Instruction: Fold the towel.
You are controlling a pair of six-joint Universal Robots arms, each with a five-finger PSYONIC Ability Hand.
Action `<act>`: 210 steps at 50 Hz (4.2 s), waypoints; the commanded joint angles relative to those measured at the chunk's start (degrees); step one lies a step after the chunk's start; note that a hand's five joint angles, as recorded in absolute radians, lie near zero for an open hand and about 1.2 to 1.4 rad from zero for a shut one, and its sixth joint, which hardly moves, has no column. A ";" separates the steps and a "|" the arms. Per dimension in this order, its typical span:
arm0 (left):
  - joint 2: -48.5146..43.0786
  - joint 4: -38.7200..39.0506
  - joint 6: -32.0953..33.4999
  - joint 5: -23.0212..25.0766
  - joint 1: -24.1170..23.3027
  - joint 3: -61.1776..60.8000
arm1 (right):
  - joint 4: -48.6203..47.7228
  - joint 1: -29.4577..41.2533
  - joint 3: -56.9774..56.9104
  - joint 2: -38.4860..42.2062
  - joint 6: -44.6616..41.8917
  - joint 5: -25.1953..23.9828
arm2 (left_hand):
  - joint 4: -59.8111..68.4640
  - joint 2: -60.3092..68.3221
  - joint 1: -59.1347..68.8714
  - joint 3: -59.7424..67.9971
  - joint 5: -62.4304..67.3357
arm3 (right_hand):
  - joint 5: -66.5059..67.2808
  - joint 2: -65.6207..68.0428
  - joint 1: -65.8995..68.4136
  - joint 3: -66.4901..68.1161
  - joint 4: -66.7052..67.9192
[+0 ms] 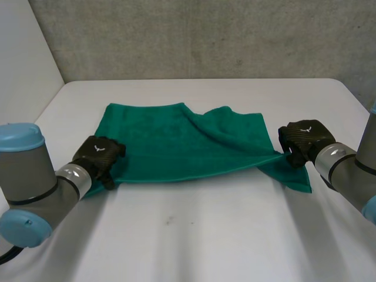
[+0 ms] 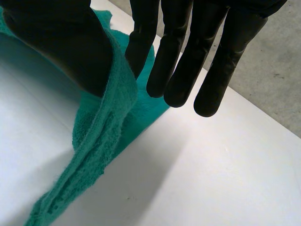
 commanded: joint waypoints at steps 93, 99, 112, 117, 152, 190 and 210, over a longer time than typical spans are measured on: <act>0.54 1.46 0.28 5.88 8.83 -6.73 | -2.75 -1.87 2.90 0.20 -0.20 -1.15 | 15.93 15.48 15.42 15.12 16.11 | 13.05 12.46 23.48 12.13 11.68; -1.14 1.11 0.37 5.79 8.83 -5.84 | -2.83 -1.87 2.90 0.20 -0.20 -1.15 | 14.26 13.81 13.75 13.45 14.44 | 13.05 12.46 23.48 12.13 11.68; 2.11 -2.40 -0.07 5.97 9.62 -7.07 | -3.10 -1.87 2.90 0.28 -0.47 -1.15 | 9.71 9.26 9.20 8.90 9.89 | 13.05 12.46 23.48 12.13 11.68; 2.11 -3.28 0.02 5.97 9.97 -7.34 | -3.19 -1.87 2.99 0.37 -0.38 -1.07 | 7.52 7.07 7.01 6.71 7.70 | 13.05 12.46 23.48 12.13 11.68; -4.57 -0.21 0.28 6.05 11.20 0.31 | -3.45 -1.87 2.99 0.72 -0.73 -1.07 | 19.96 19.51 19.45 19.15 20.14 | 13.05 12.46 23.48 12.13 11.68; 20.39 -18.75 9.41 5.97 12.96 -10.41 | 26.86 -2.05 4.48 -7.80 -25.86 0.16 | 53.08 52.63 52.57 52.27 53.26 | 13.05 12.46 23.48 12.13 11.68; 8.19 -11.82 15.05 5.09 10.15 -6.82 | 15.80 -1.17 2.56 -0.25 -25.52 0.08 | 53.08 52.63 52.57 52.27 53.26 | 13.05 12.46 23.48 12.13 11.68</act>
